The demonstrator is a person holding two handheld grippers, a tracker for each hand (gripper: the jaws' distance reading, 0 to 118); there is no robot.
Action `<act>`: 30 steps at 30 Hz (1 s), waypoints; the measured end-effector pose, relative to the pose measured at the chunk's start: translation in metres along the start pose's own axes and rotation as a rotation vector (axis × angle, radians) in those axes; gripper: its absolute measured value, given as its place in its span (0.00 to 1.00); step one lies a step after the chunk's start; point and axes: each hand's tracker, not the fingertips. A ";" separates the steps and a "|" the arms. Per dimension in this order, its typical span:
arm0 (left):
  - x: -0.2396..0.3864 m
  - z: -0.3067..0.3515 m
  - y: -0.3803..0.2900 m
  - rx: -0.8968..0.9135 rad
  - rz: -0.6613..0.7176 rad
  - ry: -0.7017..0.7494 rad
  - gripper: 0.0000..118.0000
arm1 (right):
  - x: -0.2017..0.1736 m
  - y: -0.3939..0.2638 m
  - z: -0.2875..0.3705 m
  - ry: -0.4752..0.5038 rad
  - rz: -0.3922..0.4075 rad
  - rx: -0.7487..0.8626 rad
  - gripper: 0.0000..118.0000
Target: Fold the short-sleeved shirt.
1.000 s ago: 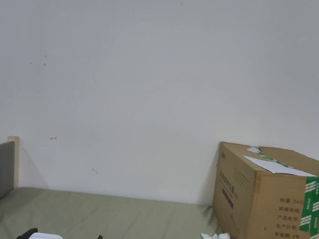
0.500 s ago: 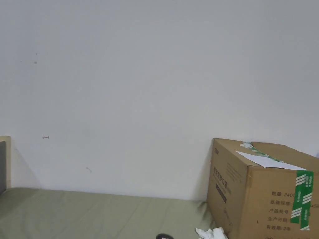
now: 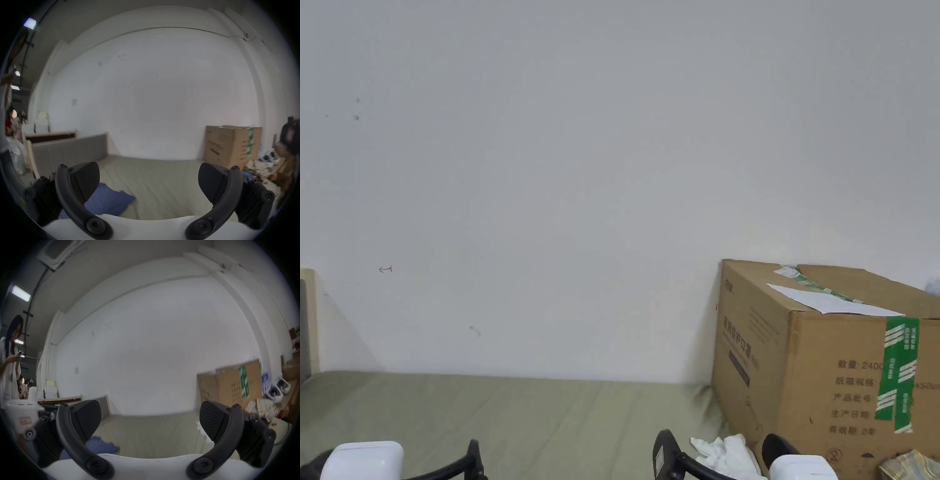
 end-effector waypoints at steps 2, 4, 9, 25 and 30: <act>0.005 -0.009 -0.006 -0.099 0.051 -0.025 1.00 | 0.003 -0.006 -0.004 0.004 0.096 -0.113 1.00; 0.000 0.000 -0.006 -0.127 0.084 -0.014 1.00 | -0.003 -0.010 0.001 -0.011 0.186 -0.097 1.00; -0.016 0.002 -0.002 -0.111 0.091 0.005 1.00 | -0.020 -0.004 0.010 -0.013 0.253 -0.088 1.00; -0.021 0.004 -0.007 -0.057 -0.038 -0.033 1.00 | -0.013 -0.009 -0.008 -0.028 0.235 -0.100 1.00; -0.022 0.005 -0.005 -0.049 -0.032 -0.031 1.00 | -0.009 -0.008 -0.010 -0.024 0.237 -0.111 1.00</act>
